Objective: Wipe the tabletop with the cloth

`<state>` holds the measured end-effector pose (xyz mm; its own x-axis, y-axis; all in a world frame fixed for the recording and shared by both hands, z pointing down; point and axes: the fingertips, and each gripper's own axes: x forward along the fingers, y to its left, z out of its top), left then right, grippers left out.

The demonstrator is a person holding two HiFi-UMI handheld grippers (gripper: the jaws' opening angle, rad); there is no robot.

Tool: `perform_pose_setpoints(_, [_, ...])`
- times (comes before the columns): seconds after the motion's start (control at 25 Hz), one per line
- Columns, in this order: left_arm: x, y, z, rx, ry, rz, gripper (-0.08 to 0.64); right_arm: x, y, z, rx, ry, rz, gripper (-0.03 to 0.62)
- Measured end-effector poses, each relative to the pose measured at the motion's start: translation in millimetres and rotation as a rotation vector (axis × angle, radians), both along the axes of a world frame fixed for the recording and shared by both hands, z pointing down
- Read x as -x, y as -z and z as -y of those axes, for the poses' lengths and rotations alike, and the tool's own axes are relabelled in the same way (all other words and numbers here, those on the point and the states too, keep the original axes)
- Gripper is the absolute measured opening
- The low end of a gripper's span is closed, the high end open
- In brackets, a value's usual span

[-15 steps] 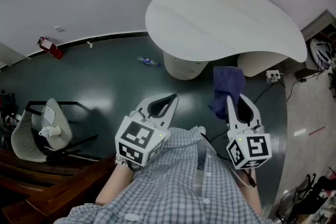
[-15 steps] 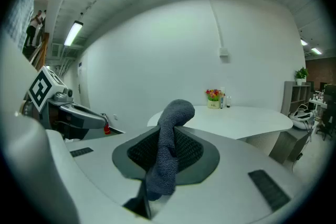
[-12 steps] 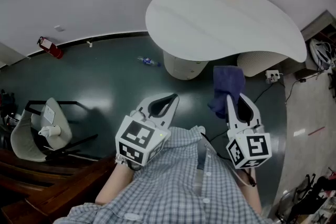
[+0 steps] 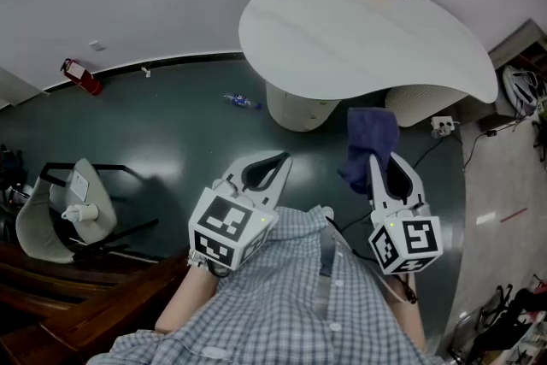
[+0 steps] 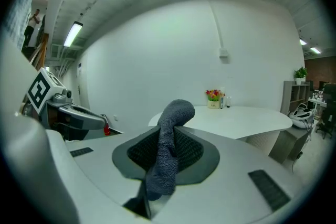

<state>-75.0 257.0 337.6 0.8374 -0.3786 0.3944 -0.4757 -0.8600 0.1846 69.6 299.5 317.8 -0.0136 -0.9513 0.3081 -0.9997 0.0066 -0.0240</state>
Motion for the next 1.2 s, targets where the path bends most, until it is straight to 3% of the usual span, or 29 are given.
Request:
perform_pose_setpoints(0.68, [25,-7,0,0.007,0.019,0.004,0.006,-9,-8,-11,0.013,-0.103,0.007,0.067])
perform_pose_setpoints(1.2, [-6,-6,46,0.005,0.115,0.032,0.006,-48,-16,55,0.015,-0.014,0.013,0.067])
